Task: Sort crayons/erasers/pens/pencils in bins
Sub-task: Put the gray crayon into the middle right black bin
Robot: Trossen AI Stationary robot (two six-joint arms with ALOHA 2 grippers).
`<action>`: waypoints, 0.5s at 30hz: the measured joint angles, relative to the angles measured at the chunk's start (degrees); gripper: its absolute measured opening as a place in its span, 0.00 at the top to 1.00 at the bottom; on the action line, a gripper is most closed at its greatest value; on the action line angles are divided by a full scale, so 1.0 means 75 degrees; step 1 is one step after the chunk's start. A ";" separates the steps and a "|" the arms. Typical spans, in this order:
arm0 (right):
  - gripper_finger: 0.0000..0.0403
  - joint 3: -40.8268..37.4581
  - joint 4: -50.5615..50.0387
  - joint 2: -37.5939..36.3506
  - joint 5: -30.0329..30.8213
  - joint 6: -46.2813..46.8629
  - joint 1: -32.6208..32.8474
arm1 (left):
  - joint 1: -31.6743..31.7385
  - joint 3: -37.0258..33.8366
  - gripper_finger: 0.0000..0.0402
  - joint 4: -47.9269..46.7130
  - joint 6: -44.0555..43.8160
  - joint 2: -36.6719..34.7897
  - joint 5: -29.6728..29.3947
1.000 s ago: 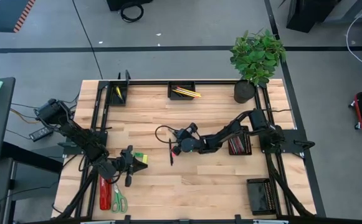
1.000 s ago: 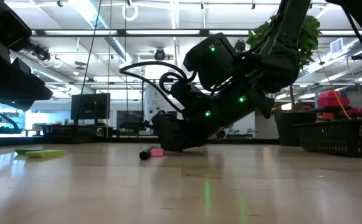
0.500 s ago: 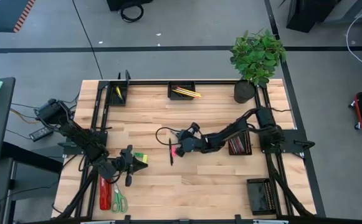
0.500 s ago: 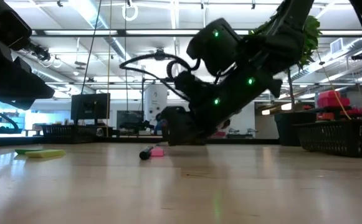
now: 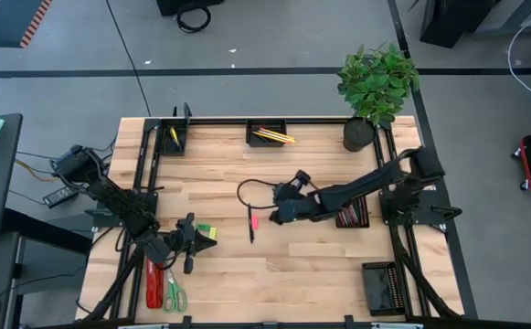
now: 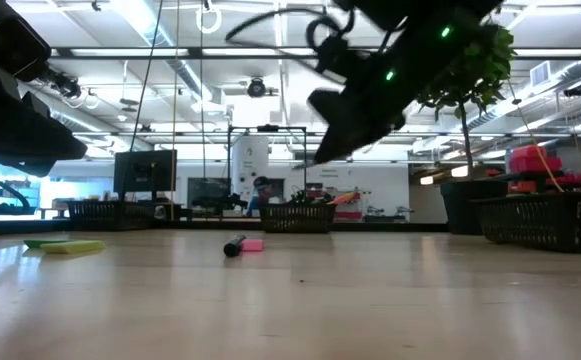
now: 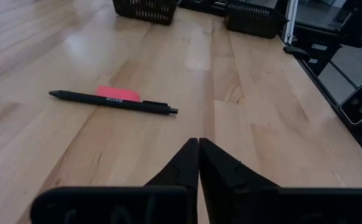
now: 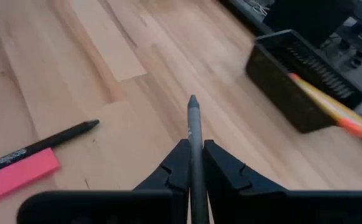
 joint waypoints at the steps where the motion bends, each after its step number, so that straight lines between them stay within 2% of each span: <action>1: 0.90 0.0005 -0.0273 -0.0176 0.0050 0.0094 0.0057 | 0.0000 0.0000 0.95 0.0000 0.0000 0.0000 0.0001; 5: 0.90 0.0005 -0.1725 -0.0890 0.0293 0.0756 0.0350 | 0.0000 0.0000 0.94 -0.0001 0.0000 0.0000 0.0001; 7: 0.90 0.0014 -0.2689 -0.1215 0.0361 0.1468 0.0517 | 0.0000 0.0000 0.94 -0.0003 -0.0005 0.0000 0.0001; 15: 0.90 0.0014 -0.6938 -0.1805 0.0651 0.5930 0.1307 | 0.0000 0.0000 0.96 -0.0009 -0.0003 0.0000 0.0001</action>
